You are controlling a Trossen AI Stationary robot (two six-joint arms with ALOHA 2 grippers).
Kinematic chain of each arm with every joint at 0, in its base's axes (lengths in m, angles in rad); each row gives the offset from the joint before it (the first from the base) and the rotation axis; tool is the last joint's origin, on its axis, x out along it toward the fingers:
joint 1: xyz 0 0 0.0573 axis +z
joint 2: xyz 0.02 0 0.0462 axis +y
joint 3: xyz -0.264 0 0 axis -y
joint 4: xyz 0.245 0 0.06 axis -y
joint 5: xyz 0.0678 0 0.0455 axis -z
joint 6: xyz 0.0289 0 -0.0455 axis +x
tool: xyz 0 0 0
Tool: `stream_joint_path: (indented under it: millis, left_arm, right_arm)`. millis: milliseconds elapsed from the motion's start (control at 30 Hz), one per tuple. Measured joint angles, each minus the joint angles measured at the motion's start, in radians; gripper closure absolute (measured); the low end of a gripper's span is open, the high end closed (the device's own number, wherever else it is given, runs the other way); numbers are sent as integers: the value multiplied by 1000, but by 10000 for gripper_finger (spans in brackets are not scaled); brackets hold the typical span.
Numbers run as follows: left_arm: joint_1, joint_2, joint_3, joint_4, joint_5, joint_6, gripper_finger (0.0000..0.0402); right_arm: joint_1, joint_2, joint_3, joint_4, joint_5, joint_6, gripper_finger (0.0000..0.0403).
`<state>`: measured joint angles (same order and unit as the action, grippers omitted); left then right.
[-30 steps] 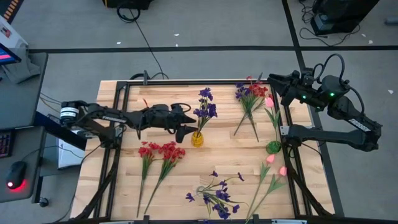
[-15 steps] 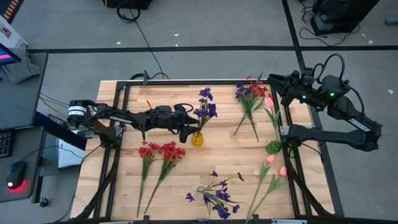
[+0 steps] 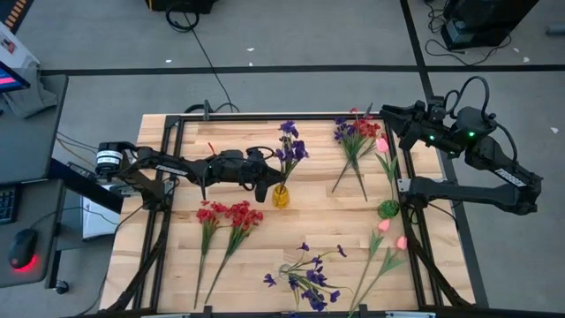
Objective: Sort flowers into vase by color
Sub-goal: Move the purple flower from the yellow vase to the transparent vase
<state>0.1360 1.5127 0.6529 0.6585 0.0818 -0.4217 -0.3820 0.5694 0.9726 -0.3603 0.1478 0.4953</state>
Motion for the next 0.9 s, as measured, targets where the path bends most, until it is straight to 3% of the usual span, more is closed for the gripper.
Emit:
stream_joint_path:
  millis: [200, 900]
  left_arm:
    - [0, 0, 0, 12, 2, -2, 390]
    - [0, -3, 3, 159, 8, -58, 393]
  right_arm:
    - [0, 0, 0, 0, -2, 0, 232]
    - [0, 0, 0, -1, -11, -27, 232]
